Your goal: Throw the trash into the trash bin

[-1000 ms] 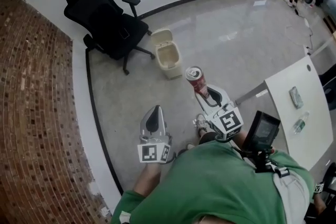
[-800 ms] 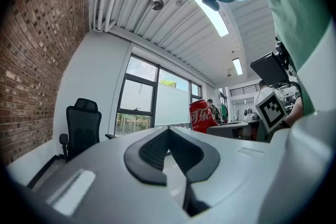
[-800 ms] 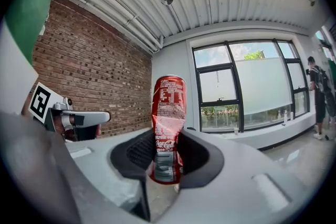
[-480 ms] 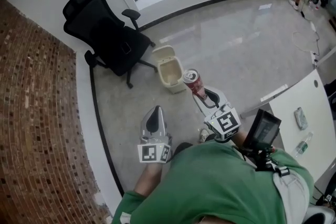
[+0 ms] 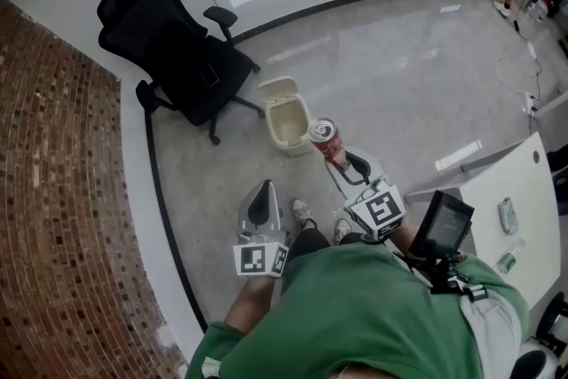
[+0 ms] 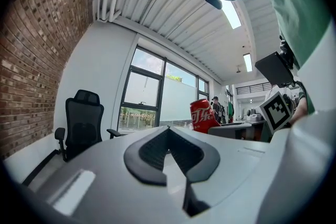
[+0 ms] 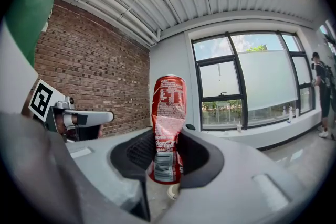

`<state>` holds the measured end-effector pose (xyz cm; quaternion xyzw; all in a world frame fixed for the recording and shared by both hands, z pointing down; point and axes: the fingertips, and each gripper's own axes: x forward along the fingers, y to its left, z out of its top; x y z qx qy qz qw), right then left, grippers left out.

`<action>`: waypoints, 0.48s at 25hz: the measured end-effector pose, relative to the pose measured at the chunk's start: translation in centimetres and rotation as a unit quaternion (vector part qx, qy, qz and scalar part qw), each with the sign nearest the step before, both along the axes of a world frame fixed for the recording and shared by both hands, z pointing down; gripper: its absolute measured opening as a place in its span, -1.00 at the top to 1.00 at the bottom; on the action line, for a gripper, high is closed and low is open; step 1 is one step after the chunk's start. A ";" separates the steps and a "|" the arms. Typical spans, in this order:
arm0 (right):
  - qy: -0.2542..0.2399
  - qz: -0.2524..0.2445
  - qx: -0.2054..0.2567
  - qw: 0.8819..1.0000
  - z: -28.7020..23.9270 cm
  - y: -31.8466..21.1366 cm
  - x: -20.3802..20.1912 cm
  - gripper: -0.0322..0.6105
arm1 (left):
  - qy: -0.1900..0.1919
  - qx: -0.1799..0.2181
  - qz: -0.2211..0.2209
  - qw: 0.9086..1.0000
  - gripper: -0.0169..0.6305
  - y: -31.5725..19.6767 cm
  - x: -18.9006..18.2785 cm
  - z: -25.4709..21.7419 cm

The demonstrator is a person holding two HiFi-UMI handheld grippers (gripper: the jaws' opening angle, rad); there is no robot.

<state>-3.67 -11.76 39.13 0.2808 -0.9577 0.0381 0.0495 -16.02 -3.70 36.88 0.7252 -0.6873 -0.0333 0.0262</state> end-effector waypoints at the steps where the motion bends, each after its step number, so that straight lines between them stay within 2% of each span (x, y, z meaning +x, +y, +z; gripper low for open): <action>1: 0.004 0.001 -0.001 1.000 0.2 -0.5 -0.6 0.54 | 0.003 -0.002 0.002 1.000 0.93 -0.6 -0.6 0.3; 5: 0.014 0.013 -0.006 1.000 0.7 -2.5 -3.3 0.54 | 0.009 -0.006 0.009 1.000 0.93 -3.3 -3.8 0.9; 12: 0.025 0.035 0.000 0.999 0.8 -5.9 -8.9 0.54 | 0.023 0.020 0.032 0.999 0.93 -8.2 -9.7 0.4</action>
